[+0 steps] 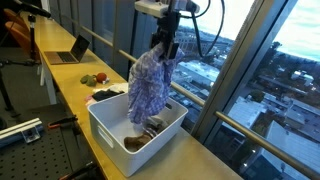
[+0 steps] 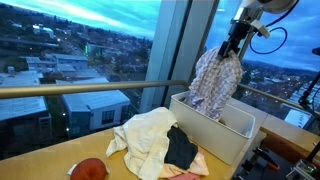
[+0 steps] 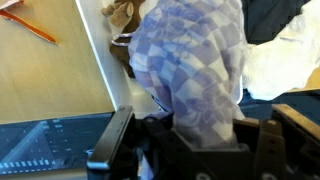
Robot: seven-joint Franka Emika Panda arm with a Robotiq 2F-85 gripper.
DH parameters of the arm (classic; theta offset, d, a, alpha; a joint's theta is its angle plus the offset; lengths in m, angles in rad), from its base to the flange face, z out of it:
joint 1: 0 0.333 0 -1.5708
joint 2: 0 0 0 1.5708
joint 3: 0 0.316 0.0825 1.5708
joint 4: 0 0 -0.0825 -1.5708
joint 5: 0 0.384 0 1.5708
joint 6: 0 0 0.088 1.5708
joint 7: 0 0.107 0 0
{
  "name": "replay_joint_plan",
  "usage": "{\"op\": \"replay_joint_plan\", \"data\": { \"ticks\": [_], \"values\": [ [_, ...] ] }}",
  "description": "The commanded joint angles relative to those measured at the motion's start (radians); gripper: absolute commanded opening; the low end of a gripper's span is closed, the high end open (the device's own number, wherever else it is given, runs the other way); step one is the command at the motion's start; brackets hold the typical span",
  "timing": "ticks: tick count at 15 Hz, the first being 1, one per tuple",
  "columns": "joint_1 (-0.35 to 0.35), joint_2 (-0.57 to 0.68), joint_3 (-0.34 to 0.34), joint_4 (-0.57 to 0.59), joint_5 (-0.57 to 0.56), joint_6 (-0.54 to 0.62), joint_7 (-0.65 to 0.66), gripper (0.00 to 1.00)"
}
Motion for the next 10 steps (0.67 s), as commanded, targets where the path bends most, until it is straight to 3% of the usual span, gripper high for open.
{"op": "replay_joint_plan", "data": {
  "ticks": [1, 4, 10],
  "values": [
    [-0.007, 0.007, 0.001, -0.021, 0.01, 0.032, 0.002, 0.25],
    [0.0, 0.011, 0.005, -0.031, 0.001, 0.028, 0.01, 0.4],
    [0.015, 0.017, 0.012, -0.026, -0.01, 0.028, 0.021, 0.84]
  ]
}}
